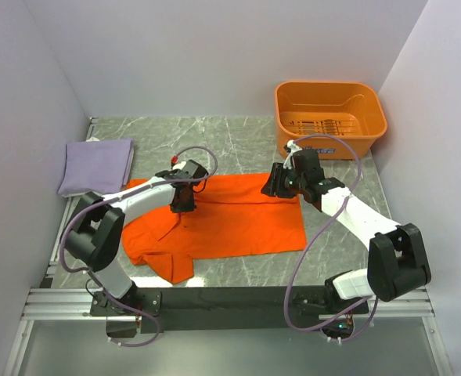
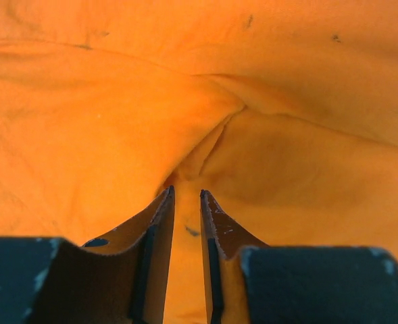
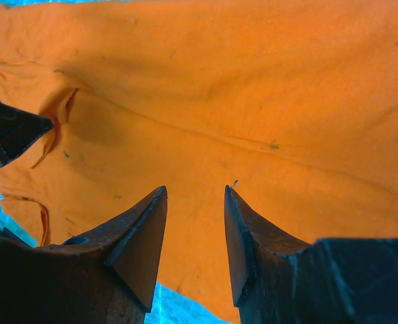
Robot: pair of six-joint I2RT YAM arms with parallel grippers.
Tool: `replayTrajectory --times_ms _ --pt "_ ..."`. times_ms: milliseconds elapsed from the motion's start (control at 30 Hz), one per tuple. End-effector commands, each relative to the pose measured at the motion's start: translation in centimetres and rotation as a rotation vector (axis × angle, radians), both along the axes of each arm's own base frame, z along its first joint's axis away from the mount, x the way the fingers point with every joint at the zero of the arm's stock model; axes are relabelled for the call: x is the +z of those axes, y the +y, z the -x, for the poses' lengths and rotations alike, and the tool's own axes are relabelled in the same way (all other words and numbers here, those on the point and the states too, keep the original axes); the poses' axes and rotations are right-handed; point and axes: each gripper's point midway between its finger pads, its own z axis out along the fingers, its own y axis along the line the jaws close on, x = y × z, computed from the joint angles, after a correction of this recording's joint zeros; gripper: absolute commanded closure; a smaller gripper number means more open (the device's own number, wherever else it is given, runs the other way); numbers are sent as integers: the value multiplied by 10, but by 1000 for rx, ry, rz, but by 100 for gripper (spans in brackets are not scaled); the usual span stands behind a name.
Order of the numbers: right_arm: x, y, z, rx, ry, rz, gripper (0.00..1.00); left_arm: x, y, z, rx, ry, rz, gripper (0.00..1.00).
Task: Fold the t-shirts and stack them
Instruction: Fold the tshirt
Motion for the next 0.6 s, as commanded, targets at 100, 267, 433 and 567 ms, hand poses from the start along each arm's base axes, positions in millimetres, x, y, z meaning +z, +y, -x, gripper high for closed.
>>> replayTrajectory --times_ms 100,267,433,567 --pt "11 -8 -3 -17 -43 -2 54 -4 -10 -21 -40 -40 -14 74" --pt "8 -10 -3 -20 -35 -5 53 -13 -9 -25 -30 -28 -41 73" --pt "7 -11 -3 -21 -31 -11 53 -16 -6 -27 -29 -27 -65 73" --pt "4 -10 -2 -19 -23 -13 54 -17 -7 -27 -33 -23 -67 78"
